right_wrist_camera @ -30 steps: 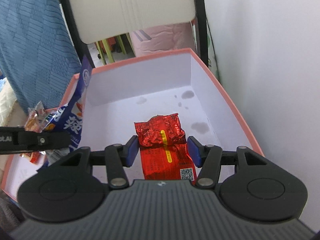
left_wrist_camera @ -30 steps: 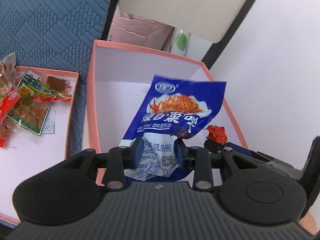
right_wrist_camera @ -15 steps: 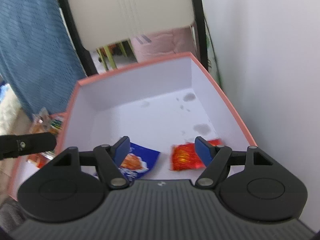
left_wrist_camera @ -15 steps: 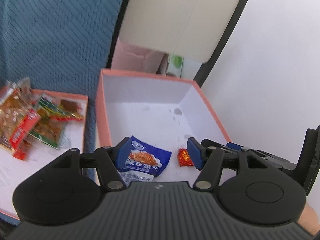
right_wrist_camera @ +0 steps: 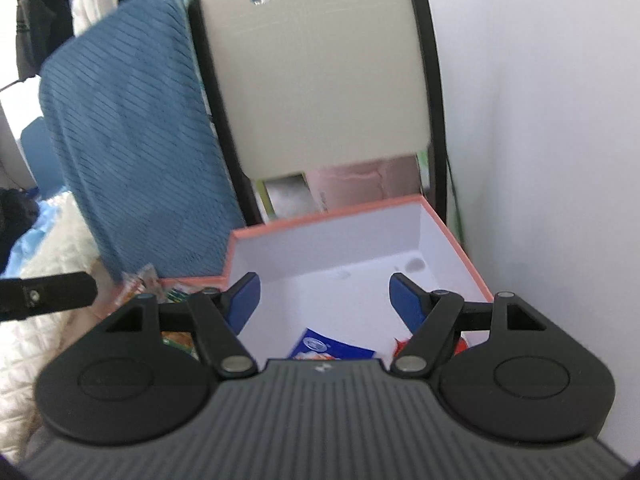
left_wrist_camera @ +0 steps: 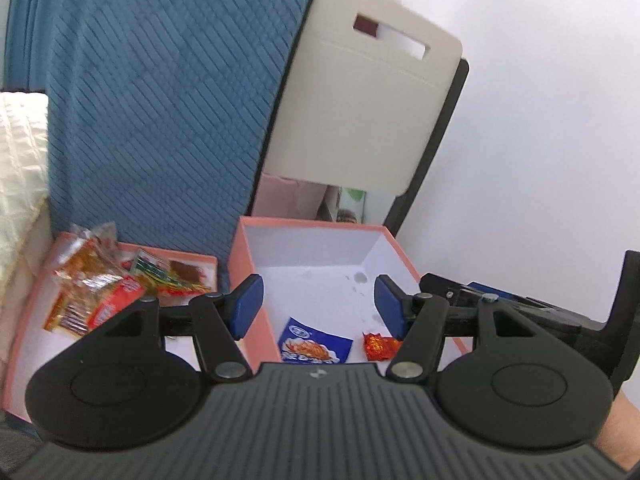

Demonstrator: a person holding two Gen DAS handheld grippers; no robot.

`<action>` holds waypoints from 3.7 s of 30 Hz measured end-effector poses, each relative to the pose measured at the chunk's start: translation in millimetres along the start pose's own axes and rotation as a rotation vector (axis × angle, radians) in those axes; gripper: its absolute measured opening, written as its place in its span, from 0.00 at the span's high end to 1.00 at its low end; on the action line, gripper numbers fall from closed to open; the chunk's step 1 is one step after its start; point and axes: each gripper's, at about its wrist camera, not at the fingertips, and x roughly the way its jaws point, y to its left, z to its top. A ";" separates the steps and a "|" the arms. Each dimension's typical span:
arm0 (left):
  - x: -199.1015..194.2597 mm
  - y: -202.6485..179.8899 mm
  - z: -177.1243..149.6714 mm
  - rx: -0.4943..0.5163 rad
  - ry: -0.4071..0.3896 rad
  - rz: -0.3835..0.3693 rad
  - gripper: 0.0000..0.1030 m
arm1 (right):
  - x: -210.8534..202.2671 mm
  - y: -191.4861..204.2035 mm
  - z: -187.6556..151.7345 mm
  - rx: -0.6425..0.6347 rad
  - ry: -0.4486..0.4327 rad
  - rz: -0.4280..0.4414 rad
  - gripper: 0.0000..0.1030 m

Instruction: Organize snacks

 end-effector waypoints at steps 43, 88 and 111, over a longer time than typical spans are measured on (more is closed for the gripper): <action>-37.3 135.2 -90.0 -0.076 -0.059 0.159 0.35 | -8.4 134.4 -98.4 -0.220 0.021 0.116 0.29; 178.0 302.0 -25.8 -0.512 0.189 0.238 0.13 | 177.8 202.3 -90.9 -0.470 0.162 0.106 0.30; 193.9 336.7 -40.1 -0.580 0.243 0.263 0.12 | 259.1 219.6 -88.7 -0.649 0.269 0.013 0.30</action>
